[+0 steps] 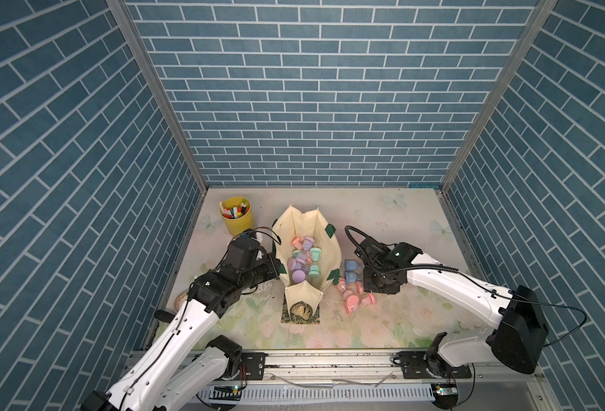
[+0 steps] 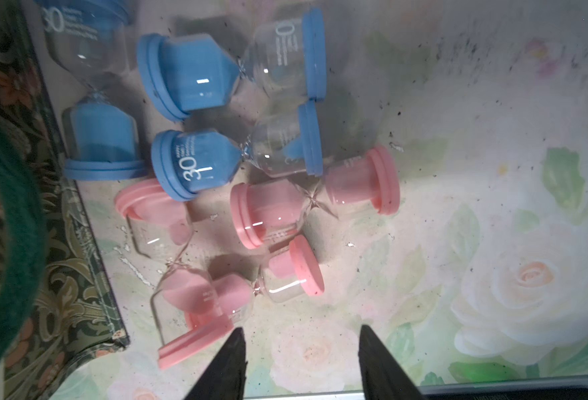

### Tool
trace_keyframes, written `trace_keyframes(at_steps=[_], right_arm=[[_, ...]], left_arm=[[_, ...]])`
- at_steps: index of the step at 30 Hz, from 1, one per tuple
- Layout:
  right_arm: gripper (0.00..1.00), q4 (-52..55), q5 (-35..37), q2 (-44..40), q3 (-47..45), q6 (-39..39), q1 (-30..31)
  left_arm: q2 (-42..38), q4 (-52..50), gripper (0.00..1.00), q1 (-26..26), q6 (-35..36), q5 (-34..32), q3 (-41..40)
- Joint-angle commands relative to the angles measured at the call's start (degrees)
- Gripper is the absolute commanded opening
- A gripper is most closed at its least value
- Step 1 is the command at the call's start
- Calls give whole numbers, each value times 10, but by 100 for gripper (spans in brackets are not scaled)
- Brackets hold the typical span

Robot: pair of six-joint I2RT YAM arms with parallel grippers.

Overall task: Put the hourglass into the canvas bag
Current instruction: Pick up the hourglass from the center of the board.

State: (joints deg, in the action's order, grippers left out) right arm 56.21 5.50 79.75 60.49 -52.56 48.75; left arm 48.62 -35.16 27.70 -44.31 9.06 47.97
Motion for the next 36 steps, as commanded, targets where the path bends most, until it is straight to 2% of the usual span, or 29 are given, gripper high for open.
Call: trace_keyframes(at_steps=[1,6,13,26,36], right_arm=[[53,-4,-12,-14,-11,-33,6],[54,-36,-18,-22,3,-12,26],[56,-83,-99,42,35,50,38],[60,-94,-102,136,45,83,54],[50,-98,-87,187,53,83,54]], left_arm=[[2,-12,0,-4,3,-4,0],[-4,-11,0,-4,3,-2,-6],[-7,-11,0,-4,4,0,-11],[-14,-5,0,-3,3,0,-24],[-10,6,0,-4,1,0,-31]])
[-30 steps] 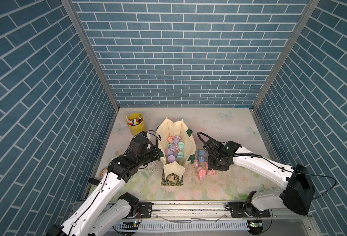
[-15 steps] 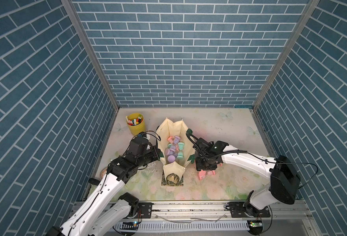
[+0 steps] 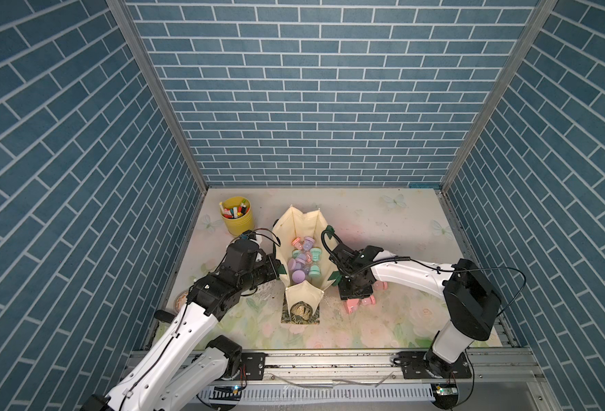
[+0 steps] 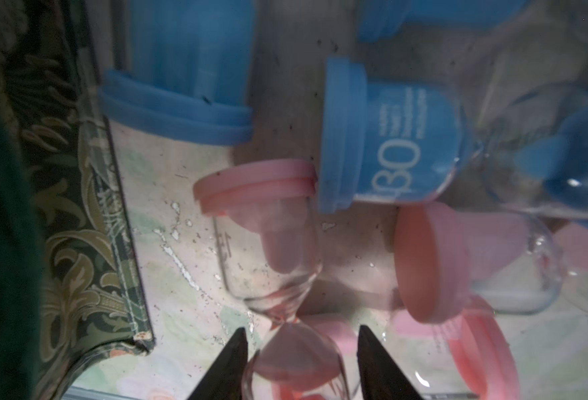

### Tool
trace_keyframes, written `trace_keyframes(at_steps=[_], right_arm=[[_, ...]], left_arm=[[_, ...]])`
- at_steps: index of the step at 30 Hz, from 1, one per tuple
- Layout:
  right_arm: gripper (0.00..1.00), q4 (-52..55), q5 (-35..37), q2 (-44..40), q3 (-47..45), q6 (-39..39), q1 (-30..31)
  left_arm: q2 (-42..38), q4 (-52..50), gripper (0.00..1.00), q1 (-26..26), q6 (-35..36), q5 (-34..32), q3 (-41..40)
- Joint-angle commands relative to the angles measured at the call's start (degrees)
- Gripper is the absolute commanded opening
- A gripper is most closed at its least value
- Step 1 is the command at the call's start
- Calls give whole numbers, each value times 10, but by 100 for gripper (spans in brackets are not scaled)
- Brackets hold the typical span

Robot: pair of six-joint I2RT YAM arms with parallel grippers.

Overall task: Put the hourglass into the canvas bag
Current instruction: Pick up the hourglass from the center of the board.

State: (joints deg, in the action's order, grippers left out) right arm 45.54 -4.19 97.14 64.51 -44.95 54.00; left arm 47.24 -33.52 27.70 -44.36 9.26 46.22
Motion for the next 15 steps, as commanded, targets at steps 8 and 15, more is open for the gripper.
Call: trace_keyframes(at_steps=[8,15], right_arm=[[37,13,32,-3,12,3,1],[29,14,54,-43,8,-9,-3]], left_arm=[[4,-10,0,-4,2,-1,-16],[2,-8,0,-4,1,0,-19]])
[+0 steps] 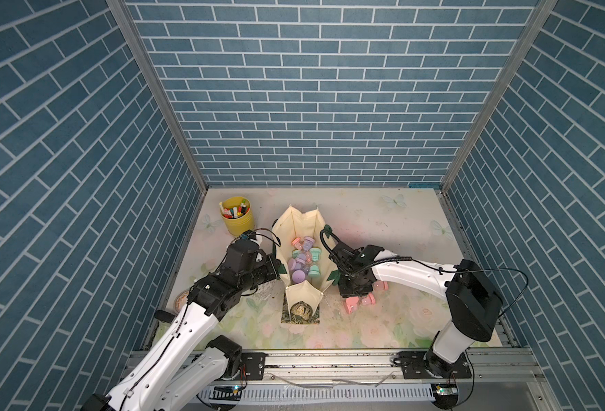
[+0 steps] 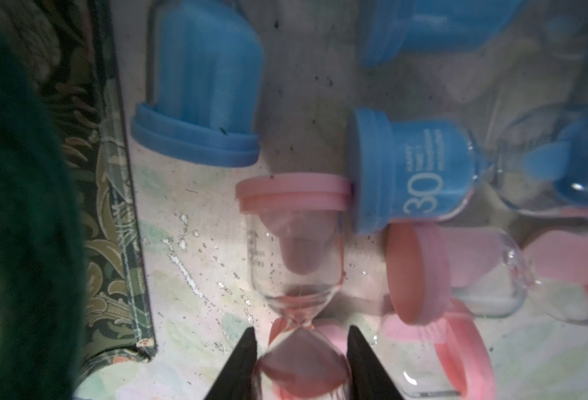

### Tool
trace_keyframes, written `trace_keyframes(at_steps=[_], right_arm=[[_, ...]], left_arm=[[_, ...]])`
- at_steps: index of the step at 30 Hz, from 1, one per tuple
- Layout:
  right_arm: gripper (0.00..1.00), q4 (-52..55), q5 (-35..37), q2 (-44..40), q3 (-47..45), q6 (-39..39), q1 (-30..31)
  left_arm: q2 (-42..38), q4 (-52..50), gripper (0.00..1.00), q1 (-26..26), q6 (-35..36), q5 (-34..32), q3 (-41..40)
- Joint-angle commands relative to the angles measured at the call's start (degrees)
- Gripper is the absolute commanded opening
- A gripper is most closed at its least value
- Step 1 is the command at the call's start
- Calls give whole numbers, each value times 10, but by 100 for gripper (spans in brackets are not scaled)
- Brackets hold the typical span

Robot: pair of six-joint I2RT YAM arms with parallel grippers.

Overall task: Put the hourglass into the canvas bag
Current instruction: Pick up the hourglass from the center of the board, then place the hourglass in the canvas bag.

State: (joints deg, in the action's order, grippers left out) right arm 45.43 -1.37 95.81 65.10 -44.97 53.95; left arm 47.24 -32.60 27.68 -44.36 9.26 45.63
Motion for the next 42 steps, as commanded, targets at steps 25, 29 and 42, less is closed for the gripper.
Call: trace_keyframes(at_steps=[25,29,42], right_arm=[[16,111,62,-160,257,36,-16],[16,107,51,-102,321,63,23],[13,130,37,90,476,90,92]], left_arm=[[-4,-29,15,-3,-12,0,7],[-9,-42,16,-3,-10,-4,14],[-11,-45,5,-3,-11,-2,24]])
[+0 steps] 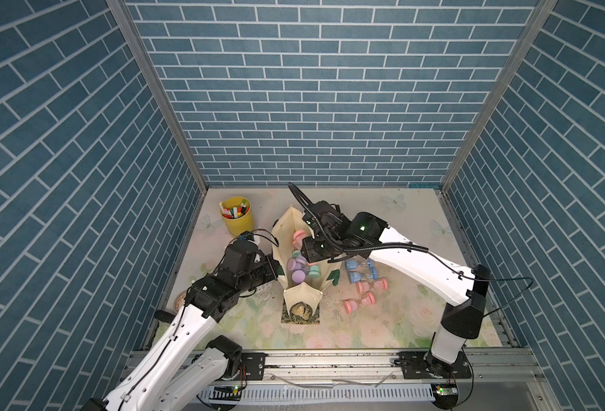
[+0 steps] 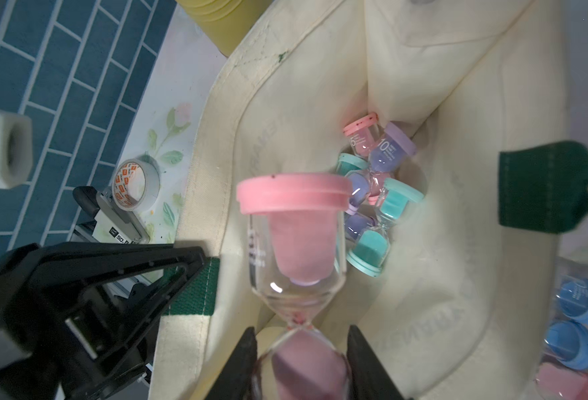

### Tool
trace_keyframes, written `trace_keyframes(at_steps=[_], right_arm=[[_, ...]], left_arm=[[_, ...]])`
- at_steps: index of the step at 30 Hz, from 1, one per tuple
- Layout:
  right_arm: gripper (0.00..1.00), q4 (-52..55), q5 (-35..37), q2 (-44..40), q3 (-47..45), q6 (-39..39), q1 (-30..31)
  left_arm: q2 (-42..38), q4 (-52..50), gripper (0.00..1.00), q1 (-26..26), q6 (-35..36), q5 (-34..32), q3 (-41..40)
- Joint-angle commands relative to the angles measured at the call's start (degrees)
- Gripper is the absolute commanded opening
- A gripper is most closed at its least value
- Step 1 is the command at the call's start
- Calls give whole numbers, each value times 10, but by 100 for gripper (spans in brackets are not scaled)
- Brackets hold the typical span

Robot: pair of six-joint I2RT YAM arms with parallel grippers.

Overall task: Put the hourglass into the canvas bag
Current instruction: Place the hourglass in the canvas bag.

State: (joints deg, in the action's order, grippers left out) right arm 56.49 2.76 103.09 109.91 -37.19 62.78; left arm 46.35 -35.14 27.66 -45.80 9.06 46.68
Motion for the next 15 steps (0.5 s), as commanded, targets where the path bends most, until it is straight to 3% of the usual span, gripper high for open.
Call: trace_keyframes(at_steps=[1,15], right_arm=[[13,20,-7,29,35,11,5],[11,-2,-34,119,31,-16,33]], left_arm=[[-1,-19,4,-3,5,2,14],[-2,-13,1,-3,4,3,5]])
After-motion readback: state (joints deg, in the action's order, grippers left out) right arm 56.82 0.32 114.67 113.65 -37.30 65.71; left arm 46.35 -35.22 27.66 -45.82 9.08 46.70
